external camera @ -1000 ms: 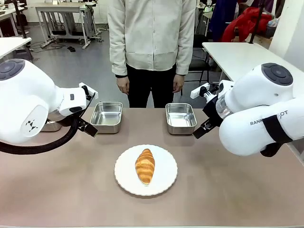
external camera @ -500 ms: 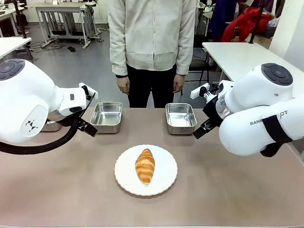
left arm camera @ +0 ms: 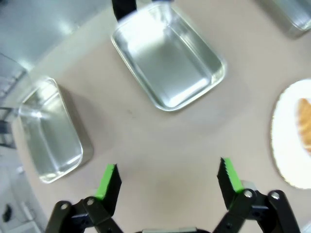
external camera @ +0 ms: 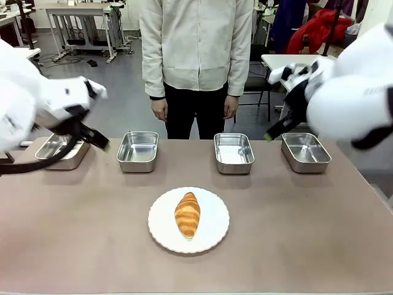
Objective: Place the bread in the container.
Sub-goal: Place the Butter Roll into the Airtight Container indicated by the human.
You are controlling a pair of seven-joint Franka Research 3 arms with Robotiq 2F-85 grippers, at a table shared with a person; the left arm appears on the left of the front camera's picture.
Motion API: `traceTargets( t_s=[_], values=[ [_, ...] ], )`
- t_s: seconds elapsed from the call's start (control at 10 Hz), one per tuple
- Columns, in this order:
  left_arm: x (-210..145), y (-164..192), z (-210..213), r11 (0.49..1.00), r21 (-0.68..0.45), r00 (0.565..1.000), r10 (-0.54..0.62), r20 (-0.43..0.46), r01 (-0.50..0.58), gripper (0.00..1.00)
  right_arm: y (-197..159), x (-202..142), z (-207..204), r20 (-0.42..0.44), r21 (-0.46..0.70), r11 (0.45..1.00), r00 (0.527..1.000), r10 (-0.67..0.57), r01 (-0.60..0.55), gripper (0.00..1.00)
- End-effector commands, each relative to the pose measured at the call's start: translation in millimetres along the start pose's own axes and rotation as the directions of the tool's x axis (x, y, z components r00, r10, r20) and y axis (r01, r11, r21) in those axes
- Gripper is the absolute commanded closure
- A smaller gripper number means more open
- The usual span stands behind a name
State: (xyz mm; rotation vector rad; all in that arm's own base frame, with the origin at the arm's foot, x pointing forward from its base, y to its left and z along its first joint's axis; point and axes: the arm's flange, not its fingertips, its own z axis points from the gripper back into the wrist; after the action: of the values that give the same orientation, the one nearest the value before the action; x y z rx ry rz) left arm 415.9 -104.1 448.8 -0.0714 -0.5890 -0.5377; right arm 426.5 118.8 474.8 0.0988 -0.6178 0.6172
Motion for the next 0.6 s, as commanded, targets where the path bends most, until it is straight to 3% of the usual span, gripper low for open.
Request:
traceTargets(
  t_s=[0.0,0.2,0.3,0.5],
  values=[
    [10,65,46,0.987,-0.155,0.999,-0.036,-0.009,0.034,0.00,-65,6,20,0.001,0.172,0.984,0.999,0.036,-0.035,0.00],
    [3,133,69,0.912,-0.375,0.985,-0.164,0.047,0.170,0.00,-119,-11,34,0.036,0.232,0.971,0.998,0.044,-0.051,0.00],
    [-8,170,73,0.884,-0.420,0.978,-0.197,0.067,0.206,0.00,-142,-24,39,0.066,0.256,0.964,0.996,0.054,-0.069,0.00],
    [-28,199,75,0.865,-0.425,0.963,-0.240,0.121,0.269,0.00,-162,-39,45,0.159,0.291,0.950,0.985,0.072,-0.117,0.00]
  ],
)
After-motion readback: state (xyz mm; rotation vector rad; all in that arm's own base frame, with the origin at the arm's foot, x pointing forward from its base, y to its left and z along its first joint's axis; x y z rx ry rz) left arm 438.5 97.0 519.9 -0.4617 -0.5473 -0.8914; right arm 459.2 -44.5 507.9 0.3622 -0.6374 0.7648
